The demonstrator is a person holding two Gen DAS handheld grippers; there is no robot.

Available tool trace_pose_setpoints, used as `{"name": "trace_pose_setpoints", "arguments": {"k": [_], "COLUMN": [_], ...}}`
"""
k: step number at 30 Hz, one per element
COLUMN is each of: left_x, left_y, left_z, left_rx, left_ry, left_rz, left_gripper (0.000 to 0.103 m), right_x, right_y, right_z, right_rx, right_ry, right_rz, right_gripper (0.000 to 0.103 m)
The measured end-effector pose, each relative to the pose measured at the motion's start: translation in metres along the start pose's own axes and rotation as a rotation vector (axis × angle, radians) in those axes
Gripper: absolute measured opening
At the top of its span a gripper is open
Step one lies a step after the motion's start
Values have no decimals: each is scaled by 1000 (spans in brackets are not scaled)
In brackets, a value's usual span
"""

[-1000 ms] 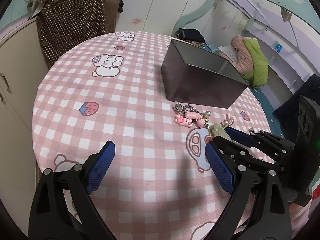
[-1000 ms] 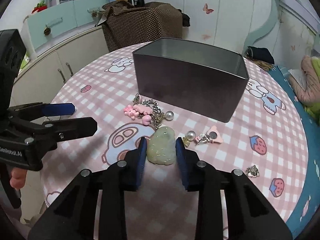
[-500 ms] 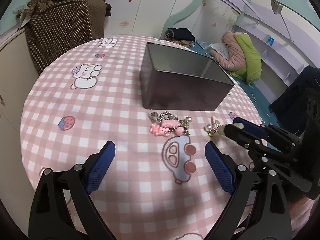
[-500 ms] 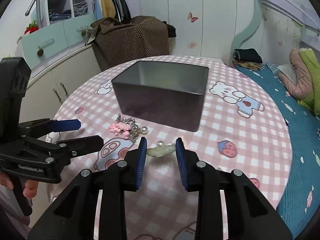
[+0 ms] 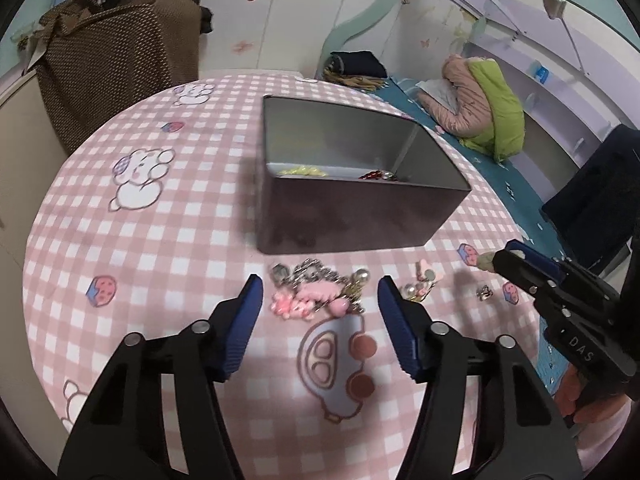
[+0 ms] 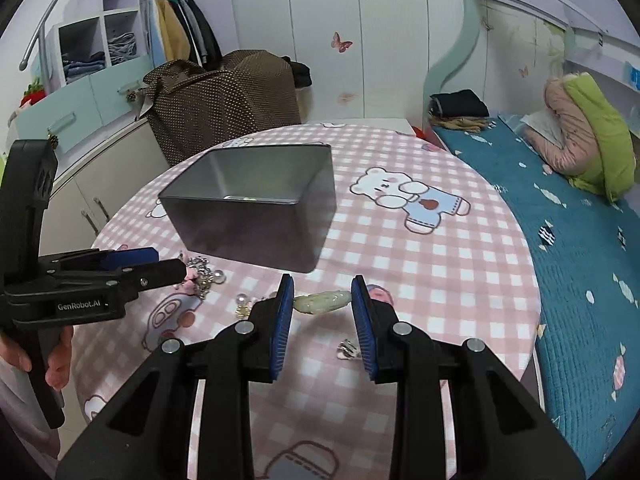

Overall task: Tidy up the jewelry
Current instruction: 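Grasp the pink bear charm with the left tool while the right tool lifts the jade pendant, then lower the pink charm into the box with the left tool while the right tool drops the pendant in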

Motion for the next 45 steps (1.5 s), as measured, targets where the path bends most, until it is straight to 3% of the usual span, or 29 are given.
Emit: {"name": "trace_pose_setpoints", "arguments": {"k": [12, 28, 45], "left_x": [-1, 4, 51], "left_y": [-16, 11, 70], "left_z": [-1, -5, 8], "left_rx": [43, 33, -44], "left_ry": [-23, -12, -7], "left_rz": [-49, 24, 185], "left_gripper": [27, 26, 26], "right_x": [-4, 3, 66], "right_y": [-8, 0, 38], "right_z": [8, 8, -6], "right_rx": [17, 9, 9], "right_ry": [-18, -17, 45], "right_rz": [-19, 10, 182], "right_gripper": [28, 28, 28]}}
Point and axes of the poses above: each gripper's, at about its wrist camera, not at the fingertips, and y roughly against the way its jaws point, z to its right, x to its top, the point moved 9 cm from there along -y, roughly the way its jaws point, and after that the axes turned 10 degrees about -z, right-handed, at the moved point
